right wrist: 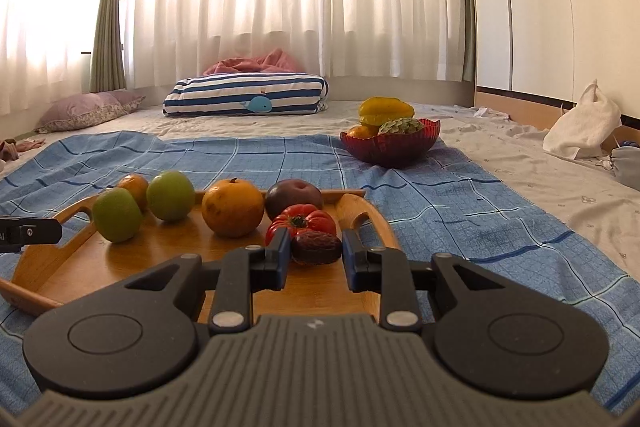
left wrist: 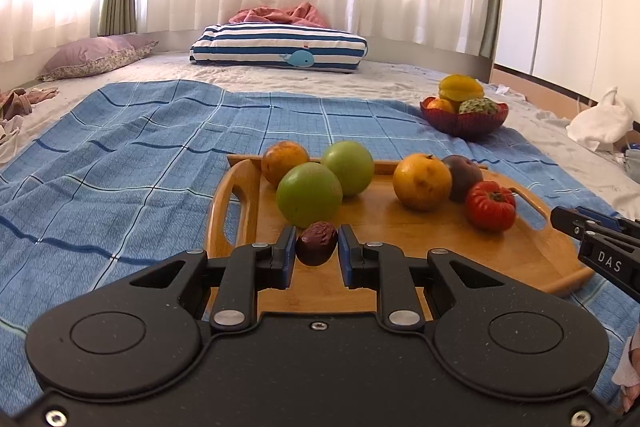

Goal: Organize fruits
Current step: 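Carry the date over the tray with the left gripper while the right carries its date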

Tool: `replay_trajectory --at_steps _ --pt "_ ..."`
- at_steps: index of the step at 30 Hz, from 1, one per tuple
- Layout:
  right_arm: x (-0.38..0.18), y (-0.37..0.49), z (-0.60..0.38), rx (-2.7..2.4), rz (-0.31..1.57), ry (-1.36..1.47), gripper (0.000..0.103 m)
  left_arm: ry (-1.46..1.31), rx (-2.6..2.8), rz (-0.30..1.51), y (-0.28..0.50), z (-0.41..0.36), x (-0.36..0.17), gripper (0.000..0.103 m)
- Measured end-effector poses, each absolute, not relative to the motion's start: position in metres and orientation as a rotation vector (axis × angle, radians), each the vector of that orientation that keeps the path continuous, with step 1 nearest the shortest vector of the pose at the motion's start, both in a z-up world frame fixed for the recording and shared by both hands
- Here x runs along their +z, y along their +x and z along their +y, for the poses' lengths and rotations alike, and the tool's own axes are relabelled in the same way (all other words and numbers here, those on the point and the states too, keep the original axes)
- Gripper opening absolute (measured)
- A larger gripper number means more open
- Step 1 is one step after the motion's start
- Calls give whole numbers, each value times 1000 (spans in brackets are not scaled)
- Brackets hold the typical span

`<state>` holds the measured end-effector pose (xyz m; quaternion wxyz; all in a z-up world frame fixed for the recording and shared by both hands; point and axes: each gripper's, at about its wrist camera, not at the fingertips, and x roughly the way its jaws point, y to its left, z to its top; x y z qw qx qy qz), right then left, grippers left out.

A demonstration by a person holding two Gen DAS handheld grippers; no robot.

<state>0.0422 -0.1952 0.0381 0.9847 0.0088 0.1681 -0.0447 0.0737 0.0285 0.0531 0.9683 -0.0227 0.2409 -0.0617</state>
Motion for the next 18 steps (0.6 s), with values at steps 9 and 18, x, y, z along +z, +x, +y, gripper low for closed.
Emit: replay_trajectory --at_steps 9,18 --pt "32 72 -207 -104 390 36 32 -36 -94 509 102 31 46 21" --pt "21 90 -217 -110 444 69 32 -44 -74 535 119 34 36 21"
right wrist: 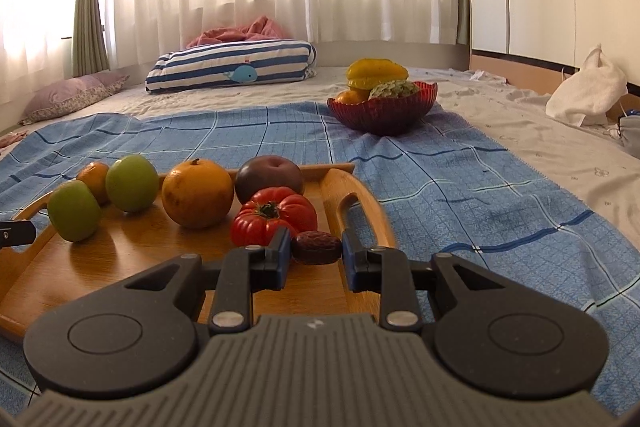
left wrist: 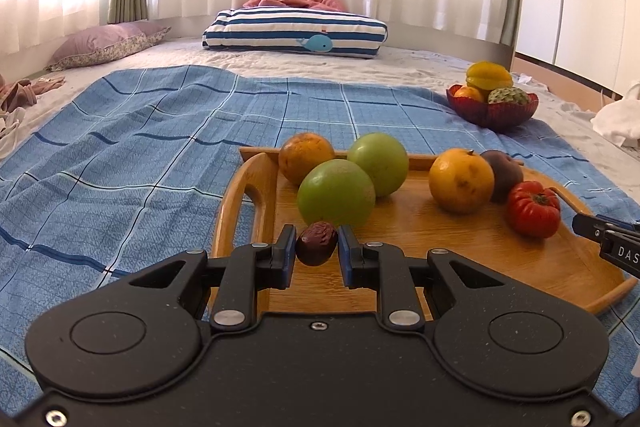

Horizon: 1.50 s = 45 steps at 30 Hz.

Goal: Organize fruits
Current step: 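Carry the date over the tray with the left gripper while the right carries its date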

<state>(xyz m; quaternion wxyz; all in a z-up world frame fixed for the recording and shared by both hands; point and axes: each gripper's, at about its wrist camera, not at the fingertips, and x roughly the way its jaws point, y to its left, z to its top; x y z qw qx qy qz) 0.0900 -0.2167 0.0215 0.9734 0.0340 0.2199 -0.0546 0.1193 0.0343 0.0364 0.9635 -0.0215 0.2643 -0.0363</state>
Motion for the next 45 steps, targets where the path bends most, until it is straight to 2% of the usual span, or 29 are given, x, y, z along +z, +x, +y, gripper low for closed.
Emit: replay_trajectory --at_steps 26,45 --pt "4 105 -216 -106 538 85 32 -42 -75 620 137 33 25 21" --pt "2 105 -215 -109 535 75 35 -47 -54 641 139 35 19 21"
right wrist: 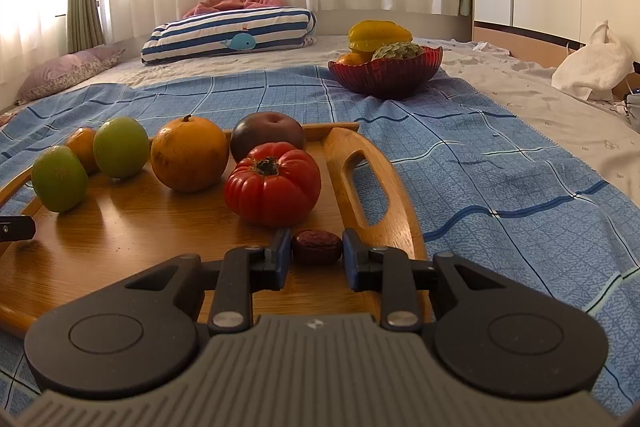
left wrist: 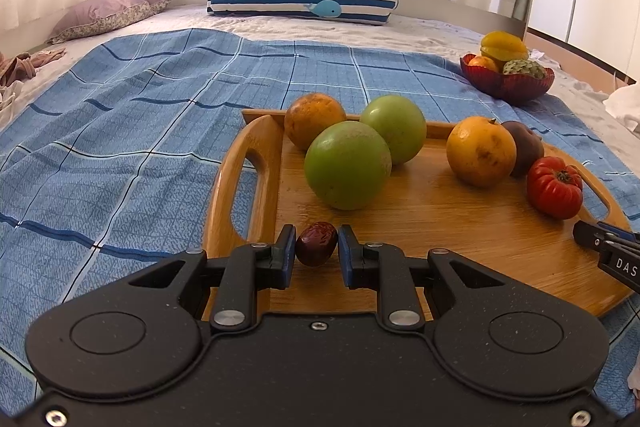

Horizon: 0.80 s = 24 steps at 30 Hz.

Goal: Organize fruits
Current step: 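Carry the date over the tray with the left gripper while the right carries its date, then open both grippers to drop the dates onto the tray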

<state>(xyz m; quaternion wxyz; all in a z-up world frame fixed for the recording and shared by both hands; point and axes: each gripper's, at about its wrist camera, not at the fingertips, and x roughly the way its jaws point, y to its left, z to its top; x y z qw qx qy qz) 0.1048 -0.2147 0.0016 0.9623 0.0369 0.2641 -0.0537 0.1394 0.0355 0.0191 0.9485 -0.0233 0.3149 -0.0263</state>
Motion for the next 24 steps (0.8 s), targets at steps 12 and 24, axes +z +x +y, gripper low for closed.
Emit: replay_trajectory --at_steps 12,24 --pt "2 104 -214 -109 532 75 39 -50 -35 648 139 37 15 22" --pt "4 103 -214 -111 529 73 54 -67 -45 640 132 39 22 43"
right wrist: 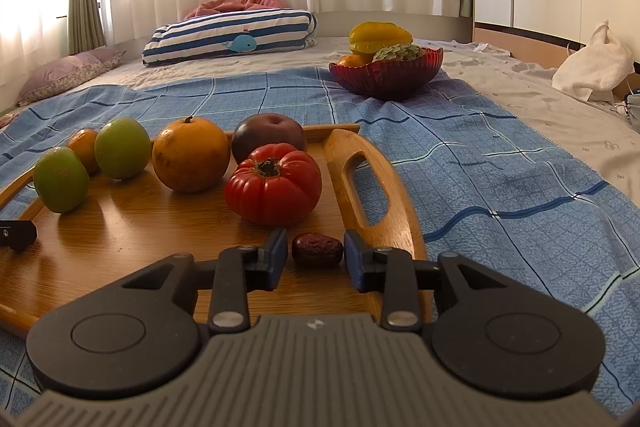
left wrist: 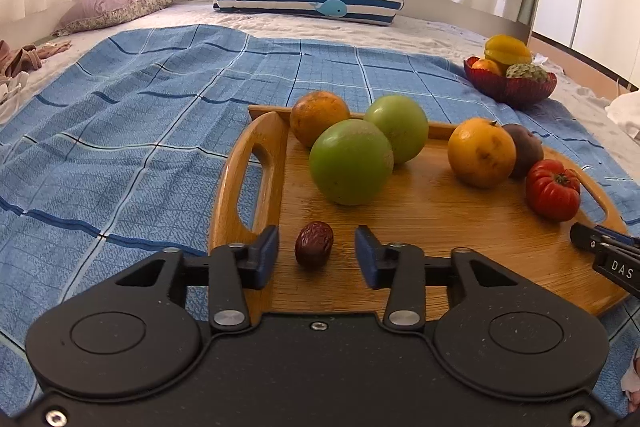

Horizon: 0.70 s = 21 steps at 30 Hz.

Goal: Organize fruits
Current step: 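Open both grippers to drop the dates onto the tray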

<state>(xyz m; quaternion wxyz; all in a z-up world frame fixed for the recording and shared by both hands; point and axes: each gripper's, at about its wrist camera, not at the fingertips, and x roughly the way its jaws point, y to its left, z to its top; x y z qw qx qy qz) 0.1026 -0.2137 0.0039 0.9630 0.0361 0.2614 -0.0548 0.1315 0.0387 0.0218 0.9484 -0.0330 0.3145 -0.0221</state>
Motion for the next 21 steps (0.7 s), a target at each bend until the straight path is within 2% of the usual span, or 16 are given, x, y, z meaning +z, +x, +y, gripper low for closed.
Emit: replay_trajectory --at_steps 5,8,10,12,21 --pt "7 98 -212 -111 512 66 64 -64 -54 633 125 38 26 53" --pt "7 94 -210 -108 503 59 70 -69 -61 623 119 38 29 63" --pt "6 90 -208 -108 496 55 74 -70 -65 614 115 37 31 73" --pt "6 86 -206 -110 483 45 76 -64 -71 604 110 36 34 78" --pt "8 68 -204 -103 425 46 87 -28 -107 568 90 25 44 87"
